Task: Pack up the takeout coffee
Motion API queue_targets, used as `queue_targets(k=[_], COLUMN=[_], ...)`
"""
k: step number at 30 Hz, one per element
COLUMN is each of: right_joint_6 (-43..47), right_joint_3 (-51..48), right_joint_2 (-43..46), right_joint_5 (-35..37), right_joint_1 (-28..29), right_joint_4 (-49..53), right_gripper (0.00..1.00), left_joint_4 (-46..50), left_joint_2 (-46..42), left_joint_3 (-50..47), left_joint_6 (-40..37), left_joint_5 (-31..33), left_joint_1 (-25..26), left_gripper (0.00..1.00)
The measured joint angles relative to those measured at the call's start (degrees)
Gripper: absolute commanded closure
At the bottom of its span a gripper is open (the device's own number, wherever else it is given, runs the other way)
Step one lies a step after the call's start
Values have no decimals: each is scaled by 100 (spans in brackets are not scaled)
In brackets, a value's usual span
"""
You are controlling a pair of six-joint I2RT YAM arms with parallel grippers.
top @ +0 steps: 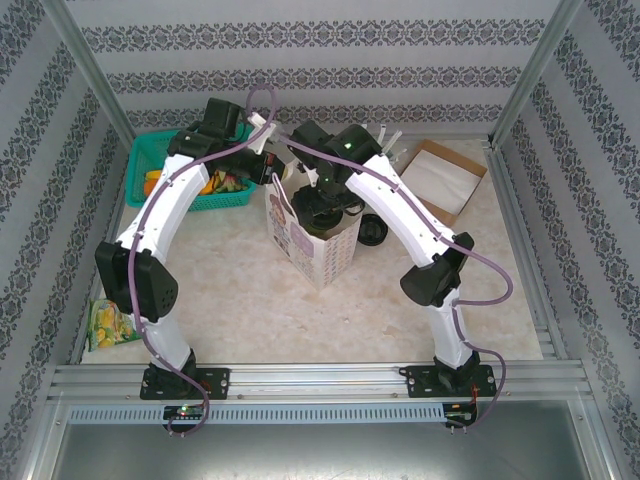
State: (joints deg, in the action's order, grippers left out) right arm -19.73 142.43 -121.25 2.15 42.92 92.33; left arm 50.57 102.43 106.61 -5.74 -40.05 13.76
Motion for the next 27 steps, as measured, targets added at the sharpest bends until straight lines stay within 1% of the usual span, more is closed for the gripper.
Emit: queue_targets(k=[6, 12, 14, 17, 20, 27], right_joint_6=[-2, -129, -153, -153, -155, -289], right_joint_3=[-407, -890, -984, -997, -960, -595], right_joint_2=[2, 203, 267, 275, 264, 96], right_joint_5=[-20, -22, -22, -24, -31, -203], right_joint_1=[11, 48, 48, 48, 50, 203], right_joint_4=[0, -2, 0, 0, 2, 2], right_gripper=[38, 38, 38, 38, 38, 39], left_joint_4=[-83, -240, -299, -501, -807, -1464], left_joint_2=[-138, -343, -413, -623, -841, -1123], left_joint_3=[-131, -470, -560, -861, -1222, -1812], left_joint_6=[245, 520, 588, 680, 822, 1156], left_joint_5=[214, 745, 833, 817, 662, 398], left_joint_1=[0, 0, 0, 0, 0, 0], left_gripper=[100, 100, 100, 100, 98, 97])
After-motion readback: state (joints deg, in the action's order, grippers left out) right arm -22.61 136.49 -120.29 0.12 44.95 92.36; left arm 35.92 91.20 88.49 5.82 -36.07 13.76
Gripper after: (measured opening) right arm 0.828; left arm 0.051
